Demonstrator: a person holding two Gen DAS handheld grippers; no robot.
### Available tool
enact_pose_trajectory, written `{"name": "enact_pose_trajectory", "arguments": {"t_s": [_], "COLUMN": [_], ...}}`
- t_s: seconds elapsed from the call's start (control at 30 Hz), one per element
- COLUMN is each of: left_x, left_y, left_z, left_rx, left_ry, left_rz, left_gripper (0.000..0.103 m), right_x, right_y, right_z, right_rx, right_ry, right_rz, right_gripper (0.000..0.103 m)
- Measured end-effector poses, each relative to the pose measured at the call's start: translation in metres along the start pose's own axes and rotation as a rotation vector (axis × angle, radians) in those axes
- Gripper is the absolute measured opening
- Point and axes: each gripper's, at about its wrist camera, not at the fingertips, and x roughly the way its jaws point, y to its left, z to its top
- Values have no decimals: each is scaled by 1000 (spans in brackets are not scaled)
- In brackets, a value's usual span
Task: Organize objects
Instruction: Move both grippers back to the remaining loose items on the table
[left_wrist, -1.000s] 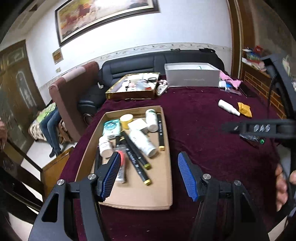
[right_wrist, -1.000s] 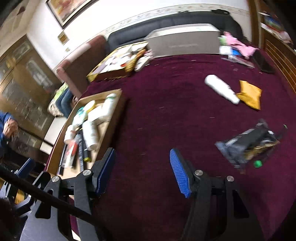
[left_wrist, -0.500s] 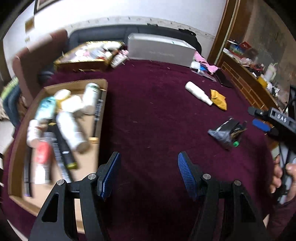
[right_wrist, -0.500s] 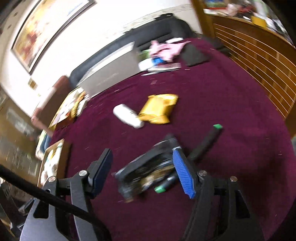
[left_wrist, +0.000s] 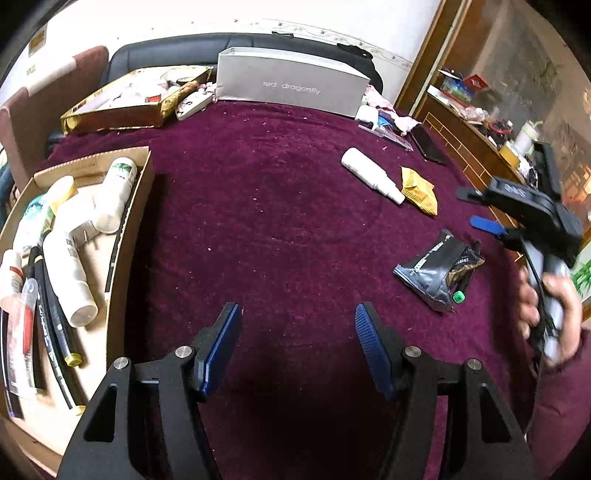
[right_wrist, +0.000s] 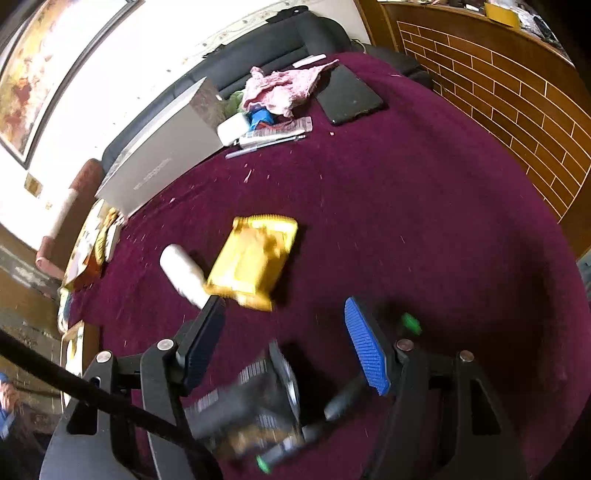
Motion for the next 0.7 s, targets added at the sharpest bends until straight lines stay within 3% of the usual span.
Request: {"name": "enact_pose_trajectory", "arguments": {"t_s": [0.1, 0.17, 0.27, 0.43, 0.5, 0.57, 0.7], "left_x": [-4, -7, -6, -6, -6, -5, -4], "left_y": [6, 9, 15, 21, 25, 26, 24], "left_z": [0, 2, 6, 3, 2, 4, 6], "left_rx": [-9, -9, -23, -30, -34, -32, -28], "left_ry": [-19, -35, -34, -24, -20, -20, -21], "left_rz": [3, 14, 8, 8, 5, 9, -3], "left_gripper": [58, 58, 58, 58, 58, 58, 58], "right_x": [6, 6, 29, 75, 88, 96, 94], "right_y": [19, 54, 102, 141, 143, 142, 129], "right_z": [10, 10, 6, -1, -6, -10, -14], "right_rx": [-31, -154, -314, -430, -438, -446, -423], "right_ry": [-9, -29, 52, 126, 153, 177, 194], "right_rz": [-14, 19, 40, -68, -89, -117, -99], "right_gripper": [66, 66, 67, 66, 54, 35, 27]}}
